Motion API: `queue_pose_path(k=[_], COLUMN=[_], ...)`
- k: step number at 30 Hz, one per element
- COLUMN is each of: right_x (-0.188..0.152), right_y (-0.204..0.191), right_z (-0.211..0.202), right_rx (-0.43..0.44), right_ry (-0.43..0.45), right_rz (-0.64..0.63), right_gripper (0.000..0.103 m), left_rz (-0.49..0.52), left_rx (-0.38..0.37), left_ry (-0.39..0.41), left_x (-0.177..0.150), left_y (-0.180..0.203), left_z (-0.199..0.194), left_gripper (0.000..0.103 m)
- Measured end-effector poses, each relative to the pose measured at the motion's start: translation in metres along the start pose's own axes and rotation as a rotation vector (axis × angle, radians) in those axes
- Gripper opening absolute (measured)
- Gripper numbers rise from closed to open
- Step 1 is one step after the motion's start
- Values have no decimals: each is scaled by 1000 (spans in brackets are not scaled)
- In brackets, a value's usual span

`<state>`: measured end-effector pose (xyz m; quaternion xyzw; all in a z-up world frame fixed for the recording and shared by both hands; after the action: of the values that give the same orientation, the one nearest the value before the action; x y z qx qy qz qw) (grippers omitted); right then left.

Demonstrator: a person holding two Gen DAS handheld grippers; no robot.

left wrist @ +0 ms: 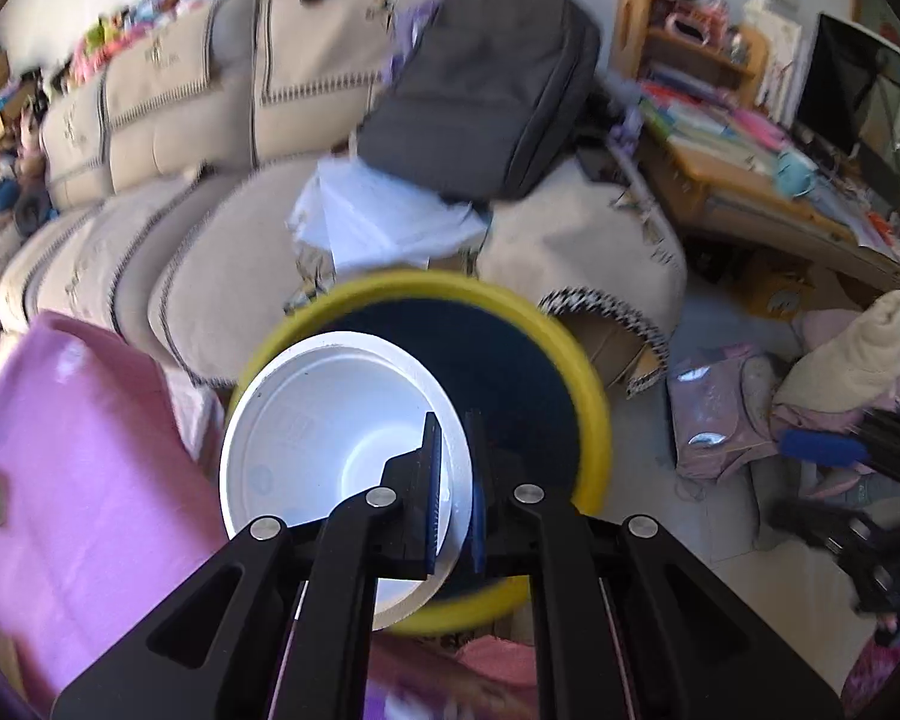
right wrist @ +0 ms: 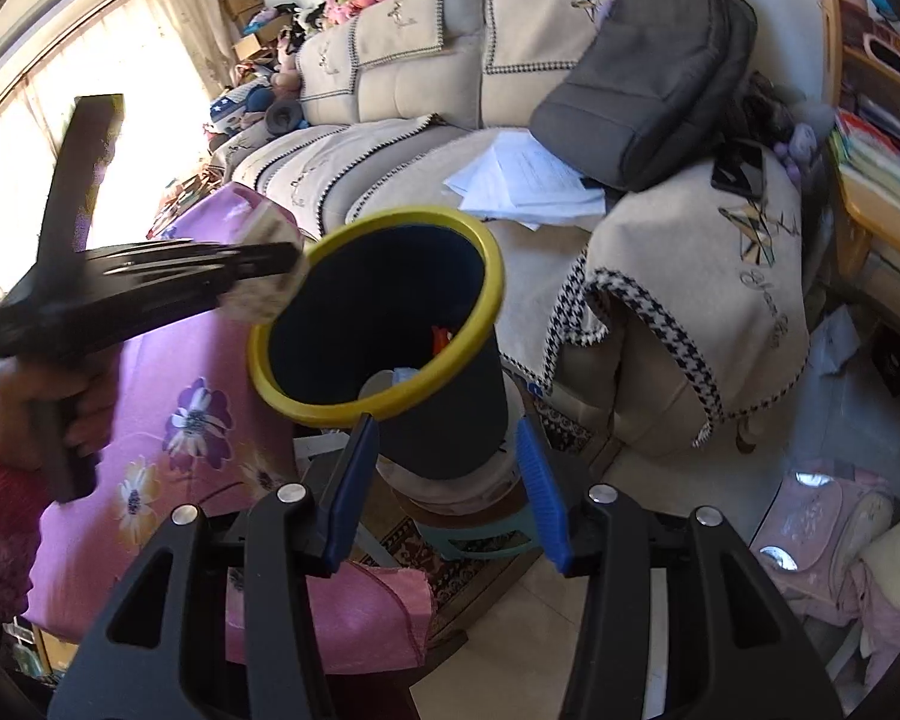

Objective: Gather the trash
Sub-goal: 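Carry the bowl over the bin and open the left tool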

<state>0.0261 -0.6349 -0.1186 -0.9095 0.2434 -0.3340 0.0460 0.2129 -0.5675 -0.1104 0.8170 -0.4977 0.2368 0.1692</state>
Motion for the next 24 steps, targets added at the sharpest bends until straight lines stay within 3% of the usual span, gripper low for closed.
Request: queue_pose_path(k=[2,6,9,11,16,18,19,24], right_x=[-2,-5,-5,-6,-8,-8,-9,-10], right_y=[4,9,7,4,-6,-12,-17,-41], right_z=[4,10,12,11,10,11,13,17], right_rx=[-6,-13,-11,-8,-6,0,3,11], right_ry=[-12,-33,-40,-40,-38,-42,-45,-51], right_rz=[9,32,28,21,5,-1,-8,-53], right_gripper=[46,47,49,49,49,49,49,49], left_rz=[-30,-45,-80,-102,-93,-111,-120,-190], left_rx=[-11,42,49,55,102,114,117,178], left_ry=[-54,-111,-127,-99,33,124,157,333], left_x=[3,0,-5,-6,-19,-32,-37,-99], left_y=[-7,-18,-29,-35,-26,-22,-21,-23], left_z=[26,58,65,61,-2,-47,-64,-168], left_gripper=[9,11,45,50,58,73,76,90])
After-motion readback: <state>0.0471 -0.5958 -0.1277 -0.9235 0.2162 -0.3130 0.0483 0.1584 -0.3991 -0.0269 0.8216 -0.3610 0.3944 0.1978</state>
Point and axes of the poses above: each gripper's, at about its wrist camera, not at the fingertips, and z roughly the way its jaws point, y to its right, x to its top, the point moved 1 cm from there along z, roughly the way its jaws point, and after that the axes turned 3 degrees about -x, right-handed, at the moved point
